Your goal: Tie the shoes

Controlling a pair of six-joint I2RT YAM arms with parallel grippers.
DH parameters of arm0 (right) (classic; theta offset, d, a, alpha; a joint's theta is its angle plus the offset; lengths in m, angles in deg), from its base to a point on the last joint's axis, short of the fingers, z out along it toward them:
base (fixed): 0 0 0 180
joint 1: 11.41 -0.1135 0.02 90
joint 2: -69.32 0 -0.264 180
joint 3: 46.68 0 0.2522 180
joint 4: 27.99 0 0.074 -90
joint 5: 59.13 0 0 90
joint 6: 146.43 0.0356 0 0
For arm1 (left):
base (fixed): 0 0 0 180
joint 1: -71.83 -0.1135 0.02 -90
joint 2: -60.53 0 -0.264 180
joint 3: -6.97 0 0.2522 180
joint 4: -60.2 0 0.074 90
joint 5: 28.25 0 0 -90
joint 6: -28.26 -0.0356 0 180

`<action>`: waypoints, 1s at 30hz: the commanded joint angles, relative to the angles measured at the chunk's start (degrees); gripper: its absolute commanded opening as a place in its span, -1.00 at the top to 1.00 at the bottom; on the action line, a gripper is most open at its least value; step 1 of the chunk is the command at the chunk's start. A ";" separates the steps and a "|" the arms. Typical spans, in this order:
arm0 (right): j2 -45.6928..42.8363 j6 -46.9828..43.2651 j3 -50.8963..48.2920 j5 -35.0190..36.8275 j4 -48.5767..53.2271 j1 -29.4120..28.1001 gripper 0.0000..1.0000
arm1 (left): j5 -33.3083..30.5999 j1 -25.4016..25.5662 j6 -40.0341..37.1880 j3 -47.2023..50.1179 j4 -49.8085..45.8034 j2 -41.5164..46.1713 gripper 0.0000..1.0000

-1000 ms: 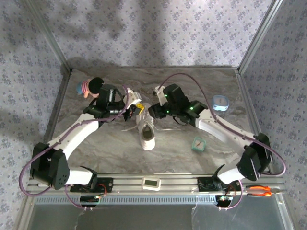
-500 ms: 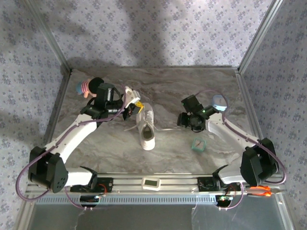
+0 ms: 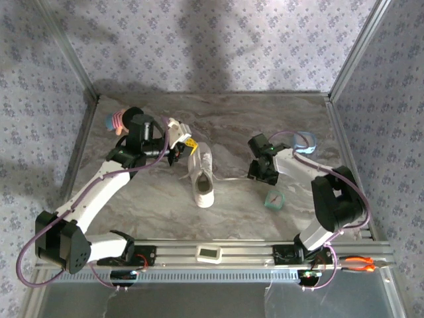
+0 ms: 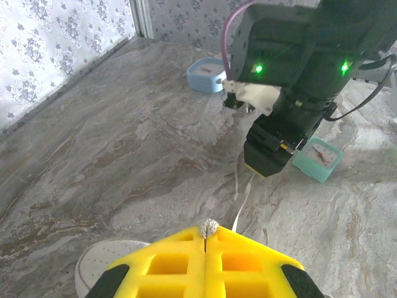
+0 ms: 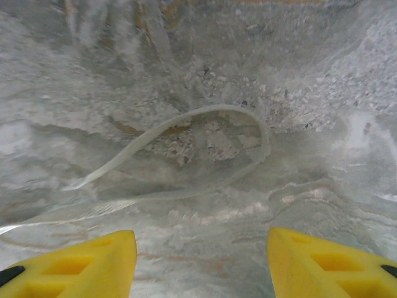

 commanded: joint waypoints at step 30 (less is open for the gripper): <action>15.25 -18.11 42.17 3.76 9.31 0.53 1.00 | 5.59 0.58 -1.42 0.43 -2.66 5.59 1.00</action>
